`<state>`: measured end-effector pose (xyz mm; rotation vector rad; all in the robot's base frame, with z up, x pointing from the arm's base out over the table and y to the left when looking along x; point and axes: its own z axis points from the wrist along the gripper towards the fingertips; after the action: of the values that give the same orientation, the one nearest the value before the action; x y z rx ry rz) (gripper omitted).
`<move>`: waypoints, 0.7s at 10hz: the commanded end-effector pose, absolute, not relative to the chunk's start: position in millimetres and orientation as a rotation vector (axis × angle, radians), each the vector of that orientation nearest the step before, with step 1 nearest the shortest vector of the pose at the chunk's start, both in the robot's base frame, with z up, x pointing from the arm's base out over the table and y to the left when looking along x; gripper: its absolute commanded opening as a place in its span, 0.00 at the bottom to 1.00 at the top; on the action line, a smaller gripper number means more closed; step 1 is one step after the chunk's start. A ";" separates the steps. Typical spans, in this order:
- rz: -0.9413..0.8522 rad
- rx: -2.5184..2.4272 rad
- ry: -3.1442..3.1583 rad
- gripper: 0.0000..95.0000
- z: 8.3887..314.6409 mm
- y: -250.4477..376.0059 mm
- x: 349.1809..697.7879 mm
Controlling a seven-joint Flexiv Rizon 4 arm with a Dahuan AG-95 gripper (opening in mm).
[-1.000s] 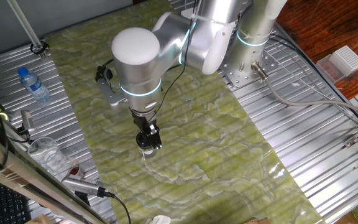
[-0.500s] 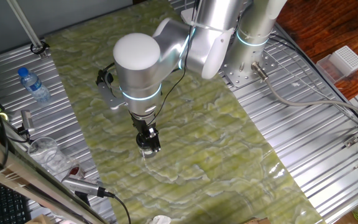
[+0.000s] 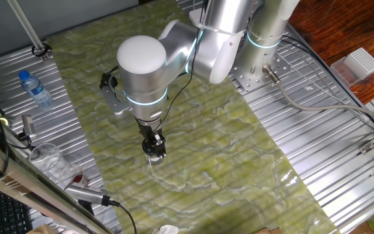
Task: Screw the lid onto the jar
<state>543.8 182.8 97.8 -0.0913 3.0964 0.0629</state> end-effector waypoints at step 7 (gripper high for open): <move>0.055 0.054 3.099 0.00 95.9 182.4 544.9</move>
<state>545.5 182.8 97.7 0.0561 3.0981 0.0563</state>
